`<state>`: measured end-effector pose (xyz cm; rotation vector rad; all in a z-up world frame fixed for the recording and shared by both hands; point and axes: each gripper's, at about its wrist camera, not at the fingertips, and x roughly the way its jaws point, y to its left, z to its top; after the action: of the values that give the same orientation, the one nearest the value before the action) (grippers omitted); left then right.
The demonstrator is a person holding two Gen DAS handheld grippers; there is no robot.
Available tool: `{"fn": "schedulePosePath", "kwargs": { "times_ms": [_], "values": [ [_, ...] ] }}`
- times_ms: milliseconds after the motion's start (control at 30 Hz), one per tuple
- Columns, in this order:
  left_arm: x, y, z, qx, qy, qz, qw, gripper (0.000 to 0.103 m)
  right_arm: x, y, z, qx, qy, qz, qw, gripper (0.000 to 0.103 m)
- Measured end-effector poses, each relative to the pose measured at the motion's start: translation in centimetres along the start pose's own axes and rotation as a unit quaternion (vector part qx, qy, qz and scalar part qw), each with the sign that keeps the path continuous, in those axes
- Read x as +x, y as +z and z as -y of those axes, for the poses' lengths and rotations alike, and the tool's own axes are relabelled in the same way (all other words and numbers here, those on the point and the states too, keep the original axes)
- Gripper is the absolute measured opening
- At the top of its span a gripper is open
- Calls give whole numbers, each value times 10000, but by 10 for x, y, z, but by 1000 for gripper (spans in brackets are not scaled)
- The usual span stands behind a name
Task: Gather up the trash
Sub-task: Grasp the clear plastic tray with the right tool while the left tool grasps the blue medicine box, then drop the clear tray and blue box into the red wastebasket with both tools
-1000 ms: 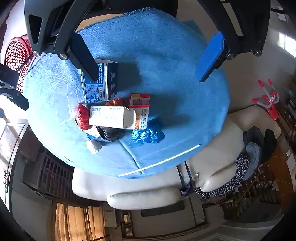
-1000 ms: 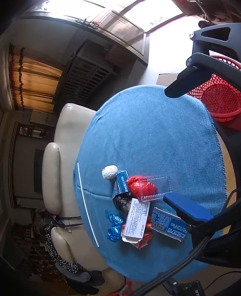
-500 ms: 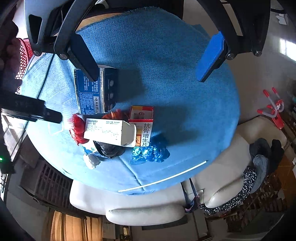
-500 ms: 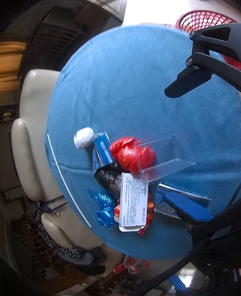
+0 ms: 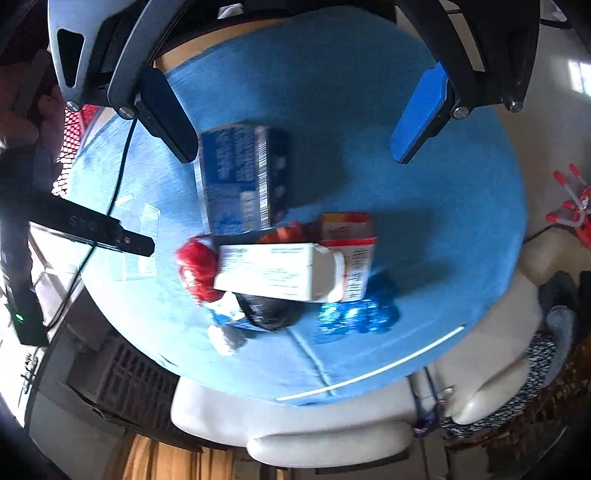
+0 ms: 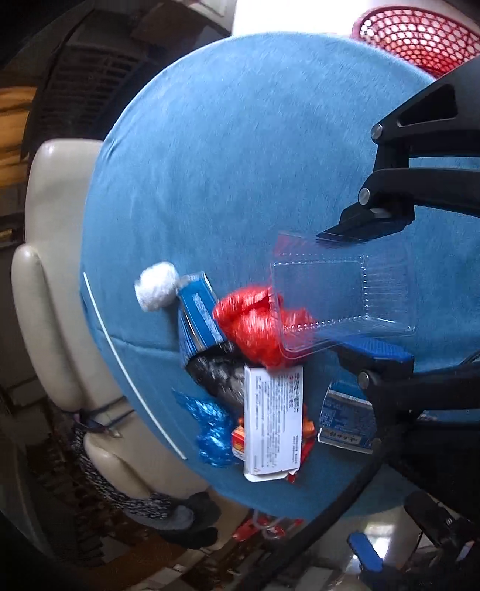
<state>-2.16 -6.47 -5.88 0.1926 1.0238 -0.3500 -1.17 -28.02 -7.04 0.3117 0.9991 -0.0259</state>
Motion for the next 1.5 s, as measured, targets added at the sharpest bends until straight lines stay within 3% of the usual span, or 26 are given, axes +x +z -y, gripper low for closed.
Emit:
{"fn": "schedulePosePath", "kwargs": {
  "times_ms": [167,367,467,533,767,967,1100,1200,1500],
  "values": [
    [20,9,29,147,-296,-139,9994,103,-19,-10,29,311,61,193,9993,48],
    [46,8,39,135,-231,-351,9990,103,-43,-28,53,476,47,446,9979,48],
    [50,7,40,94,-283,-405,9987,85,-50,-38,63,482,23,620,9969,48],
    [54,6,41,120,-305,-466,9984,65,-56,-44,72,553,78,721,9958,48],
    [42,4,49,113,-389,-238,9989,60,-72,-61,104,835,193,936,9919,49],
    [16,2,90,763,-659,23,9949,59,-100,-85,139,1066,198,1228,9865,49],
    [-2,4,133,1496,-966,200,9838,59,-122,-103,166,1274,204,1396,9818,50],
    [-9,9,178,2030,-1350,225,9696,59,-137,-120,188,1489,92,1456,9780,51],
    [3,12,283,2796,-2194,-144,9346,62,-162,-167,248,2329,144,1472,9612,58]
  ]
}}
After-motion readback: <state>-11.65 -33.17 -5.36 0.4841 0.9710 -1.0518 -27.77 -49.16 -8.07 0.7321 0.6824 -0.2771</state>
